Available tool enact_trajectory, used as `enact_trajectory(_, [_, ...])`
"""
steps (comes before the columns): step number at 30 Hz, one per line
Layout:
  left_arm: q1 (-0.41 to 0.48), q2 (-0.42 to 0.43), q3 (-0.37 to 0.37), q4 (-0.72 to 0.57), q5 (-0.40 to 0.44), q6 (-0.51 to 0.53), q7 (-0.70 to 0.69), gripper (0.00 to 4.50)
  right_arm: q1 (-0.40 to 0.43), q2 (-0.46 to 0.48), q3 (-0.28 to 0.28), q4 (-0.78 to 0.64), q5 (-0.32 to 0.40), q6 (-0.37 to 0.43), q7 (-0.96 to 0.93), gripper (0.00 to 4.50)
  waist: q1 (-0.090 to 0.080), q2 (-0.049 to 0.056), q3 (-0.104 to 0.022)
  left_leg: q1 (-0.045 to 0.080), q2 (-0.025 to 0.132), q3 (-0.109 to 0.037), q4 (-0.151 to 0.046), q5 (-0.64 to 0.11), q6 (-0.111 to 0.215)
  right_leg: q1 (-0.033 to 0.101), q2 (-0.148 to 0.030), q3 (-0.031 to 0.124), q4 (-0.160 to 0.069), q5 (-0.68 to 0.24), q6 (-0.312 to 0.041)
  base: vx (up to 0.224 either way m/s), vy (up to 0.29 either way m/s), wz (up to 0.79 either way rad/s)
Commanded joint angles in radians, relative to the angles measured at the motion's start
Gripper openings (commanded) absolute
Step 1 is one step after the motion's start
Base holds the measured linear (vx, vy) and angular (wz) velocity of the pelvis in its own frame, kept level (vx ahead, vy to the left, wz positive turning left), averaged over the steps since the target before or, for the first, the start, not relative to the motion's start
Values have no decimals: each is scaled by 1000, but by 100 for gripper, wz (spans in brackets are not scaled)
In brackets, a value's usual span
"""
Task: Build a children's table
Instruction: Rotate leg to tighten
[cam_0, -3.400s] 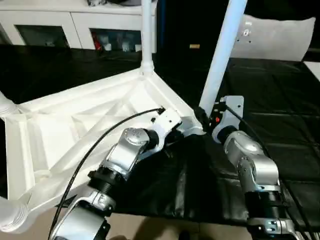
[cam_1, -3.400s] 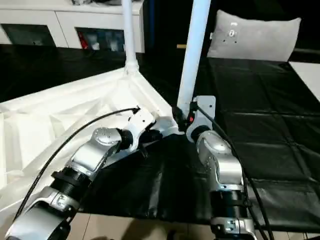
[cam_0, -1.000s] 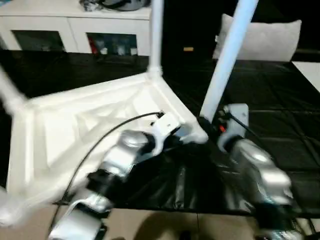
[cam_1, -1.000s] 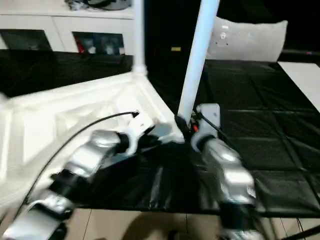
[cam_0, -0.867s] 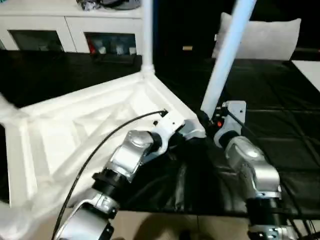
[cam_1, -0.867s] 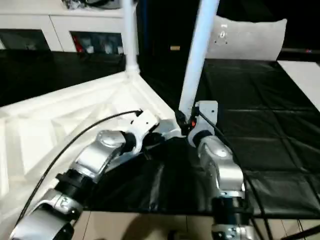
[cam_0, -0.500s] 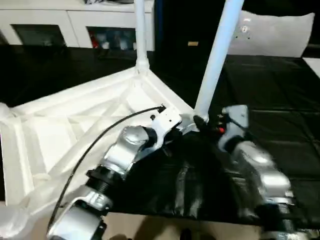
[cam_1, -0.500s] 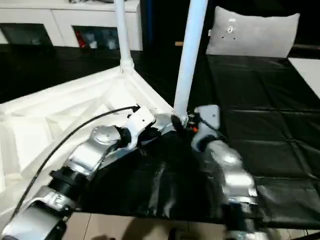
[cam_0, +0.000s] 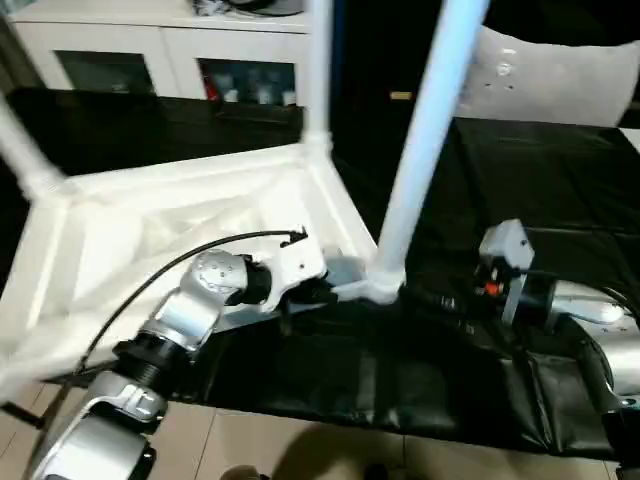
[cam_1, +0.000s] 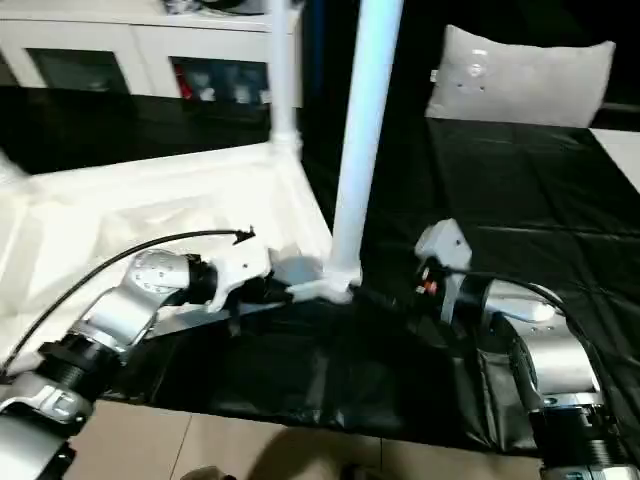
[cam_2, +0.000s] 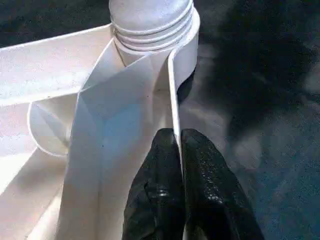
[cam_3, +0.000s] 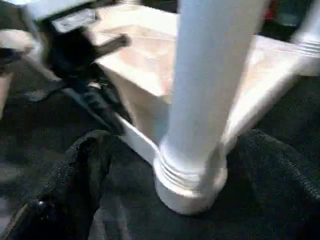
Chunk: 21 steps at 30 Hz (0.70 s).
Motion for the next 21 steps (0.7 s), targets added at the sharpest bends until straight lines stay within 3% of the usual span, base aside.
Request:
enact_trajectory(1, [-15,27,-44,-8,4,-71,-91,0,-7,-20,20,-10,24,14,55,410,2,-19,-79,-2,11,13,-63,-121,115,81,-49,47,-81,-404,-75,0,0,0])
enact_trajectory(7, [-38,92,-75,-10,-46,-130,-299,0,-30,-39,70,9,60,58,172,361,18,-16,-79,0,16,15,-65,-113,107,81,-52,55,-68,-355,-111,0,0,0])
enact_trajectory(11, [-48,97,-77,2,-48,-149,-329,0,-27,-42,84,3,65,65,202,326,29,-16,-79,0,17,16,-66,-116,93,81,-54,57,-69,-373,-103,0,0,0])
enact_trajectory(21, [-76,91,-77,45,-50,-188,-373,0,-25,-36,113,-6,78,81,238,228,28,-16,-79,-3,11,16,-65,-114,78,83,-50,52,-77,-411,-65,0,0,0])
